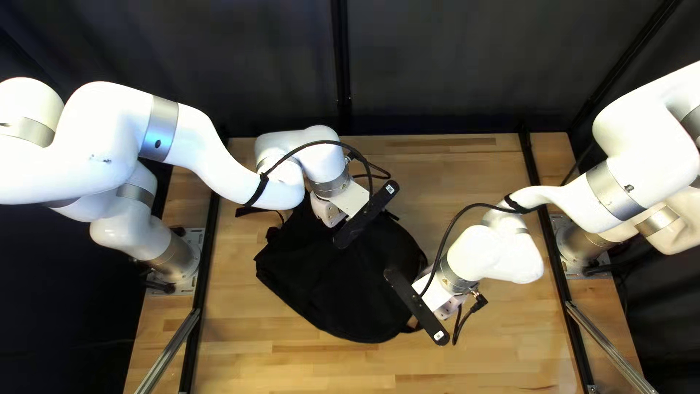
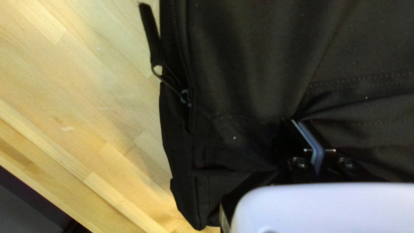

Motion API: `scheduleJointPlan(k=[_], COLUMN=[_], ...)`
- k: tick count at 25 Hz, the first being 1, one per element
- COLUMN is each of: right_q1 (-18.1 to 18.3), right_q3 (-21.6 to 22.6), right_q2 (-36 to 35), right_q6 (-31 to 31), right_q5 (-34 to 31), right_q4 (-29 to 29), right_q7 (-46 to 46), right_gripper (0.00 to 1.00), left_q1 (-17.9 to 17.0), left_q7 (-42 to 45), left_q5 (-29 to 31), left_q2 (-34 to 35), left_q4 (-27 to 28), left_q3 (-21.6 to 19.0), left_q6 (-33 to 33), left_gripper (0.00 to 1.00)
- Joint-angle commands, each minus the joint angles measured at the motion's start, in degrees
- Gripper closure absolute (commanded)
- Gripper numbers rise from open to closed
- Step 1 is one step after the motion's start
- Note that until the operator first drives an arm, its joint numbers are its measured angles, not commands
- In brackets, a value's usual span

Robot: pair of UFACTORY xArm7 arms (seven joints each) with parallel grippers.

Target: Remove a lunch box from a kids backpack

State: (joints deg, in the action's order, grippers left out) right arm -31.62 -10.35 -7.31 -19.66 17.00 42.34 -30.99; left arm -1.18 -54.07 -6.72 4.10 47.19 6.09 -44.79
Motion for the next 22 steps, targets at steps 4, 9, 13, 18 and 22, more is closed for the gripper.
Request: scheduleJointPlan(k=[4,9,13,18,22], right_q1=[-0.2,-0.7,0.3,1.6,3.5], right_q3=[-0.1,-0.3,0.4,0.7,-0.8], right_q2=[1.0,6.0,12.0,16.7,18.9], right_q6=[-2.1,-7.9,-13.4,-18.3,-18.9], right_q5=[-1.4,-9.9,-16.3,-21.0,-23.5], right_q4=[0.8,0.2,-2.2,-3.7,-5.8], right_q7=[0.5,7.3,12.0,13.9,11.7], right_gripper=[0.00,0.00,0.00,0.00,0.00], left_q1=[-0.2,-0.5,-1.0,-2.2,-3.6], left_q7=[0.7,4.8,9.4,15.6,21.5], left_q5=[0.3,2.6,4.5,6.2,7.3], left_q2=[1.4,6.0,10.2,13.7,15.1], left_q4=[-0.2,-2.1,-3.7,-3.4,-2.7], left_q3=[-0.3,-1.9,-4.2,-8.2,-12.3], left_q6=[-1.2,-3.3,-5.3,-8.1,-8.9], left_gripper=[0.00,0.00,0.00,0.00,0.00])
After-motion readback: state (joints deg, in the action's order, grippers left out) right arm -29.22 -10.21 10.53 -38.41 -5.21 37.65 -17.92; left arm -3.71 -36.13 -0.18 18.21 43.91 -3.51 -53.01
